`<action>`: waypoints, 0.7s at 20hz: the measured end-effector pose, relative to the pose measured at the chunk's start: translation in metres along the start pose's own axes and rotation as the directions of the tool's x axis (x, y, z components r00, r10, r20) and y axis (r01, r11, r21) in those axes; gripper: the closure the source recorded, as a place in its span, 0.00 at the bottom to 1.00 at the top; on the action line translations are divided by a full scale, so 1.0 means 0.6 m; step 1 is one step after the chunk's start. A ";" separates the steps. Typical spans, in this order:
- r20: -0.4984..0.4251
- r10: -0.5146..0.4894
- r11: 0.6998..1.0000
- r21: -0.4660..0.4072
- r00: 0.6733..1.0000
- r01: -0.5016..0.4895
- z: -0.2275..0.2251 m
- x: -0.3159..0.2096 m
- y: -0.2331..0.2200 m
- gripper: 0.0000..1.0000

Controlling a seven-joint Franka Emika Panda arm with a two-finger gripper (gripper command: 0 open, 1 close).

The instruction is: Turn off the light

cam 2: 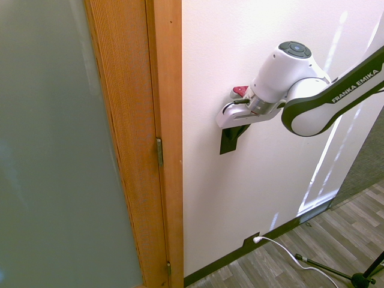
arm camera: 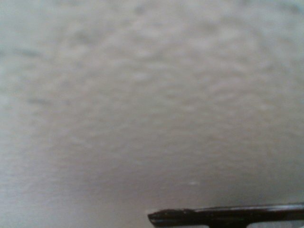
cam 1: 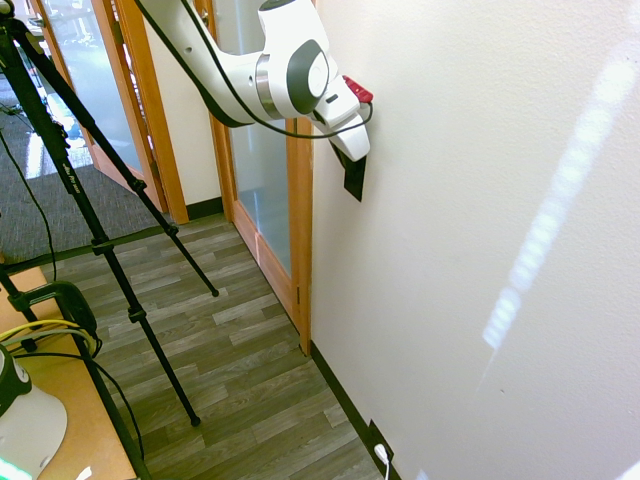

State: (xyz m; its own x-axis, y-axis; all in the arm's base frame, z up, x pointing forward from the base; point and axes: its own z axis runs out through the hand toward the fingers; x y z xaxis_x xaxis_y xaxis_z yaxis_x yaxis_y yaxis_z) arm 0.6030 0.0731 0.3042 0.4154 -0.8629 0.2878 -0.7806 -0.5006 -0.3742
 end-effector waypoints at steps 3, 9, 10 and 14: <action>-0.002 -0.011 0.999 -0.032 1.000 0.011 0.002 -0.003 -0.011 1.00; 0.008 -0.028 0.996 -0.083 1.000 0.029 0.030 -0.010 -0.016 1.00; 0.010 -0.031 0.996 -0.080 0.999 0.032 0.035 -0.010 -0.015 1.00; 0.019 -0.038 0.998 -0.057 0.999 0.040 0.036 -0.009 -0.010 0.00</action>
State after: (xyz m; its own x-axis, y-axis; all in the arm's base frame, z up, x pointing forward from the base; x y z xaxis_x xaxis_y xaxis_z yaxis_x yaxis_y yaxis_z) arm 0.6152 0.0794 0.2859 0.4541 -0.8442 0.2848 -0.7890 -0.5296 -0.3116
